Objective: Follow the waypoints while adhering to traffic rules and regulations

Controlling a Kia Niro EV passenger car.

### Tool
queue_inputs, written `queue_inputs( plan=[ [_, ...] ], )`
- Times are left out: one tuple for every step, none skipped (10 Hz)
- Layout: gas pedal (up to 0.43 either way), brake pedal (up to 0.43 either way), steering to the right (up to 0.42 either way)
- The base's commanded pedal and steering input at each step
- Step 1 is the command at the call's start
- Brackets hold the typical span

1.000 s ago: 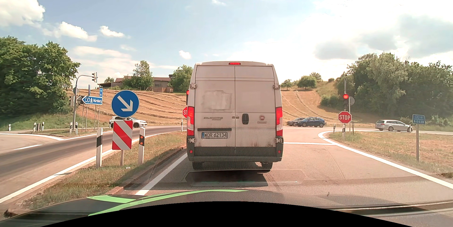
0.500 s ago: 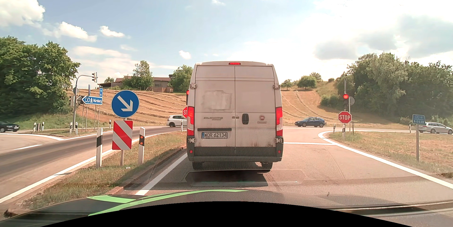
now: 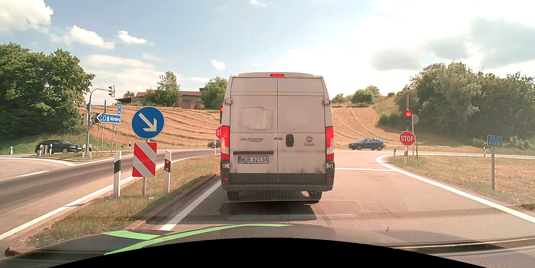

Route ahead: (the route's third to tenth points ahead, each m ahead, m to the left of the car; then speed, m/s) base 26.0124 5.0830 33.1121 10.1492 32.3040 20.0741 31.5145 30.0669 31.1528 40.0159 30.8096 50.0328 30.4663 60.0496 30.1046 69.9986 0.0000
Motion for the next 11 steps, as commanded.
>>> queue_inputs(
  plan=[
    [0.000, 0.323, -0.002],
    [0.000, 0.323, -0.002],
    [0.000, 0.323, -0.002],
    [0.000, 0.323, -0.002],
    [0.000, 0.323, -0.002],
    [0.000, 0.323, -0.002],
    [0.000, 0.323, -0.002],
    [0.000, 0.323, -0.002],
    [0.000, 0.323, -0.001],
    [0.000, 0.323, -0.002],
    [0.000, 0.323, -0.002]
  ],
)
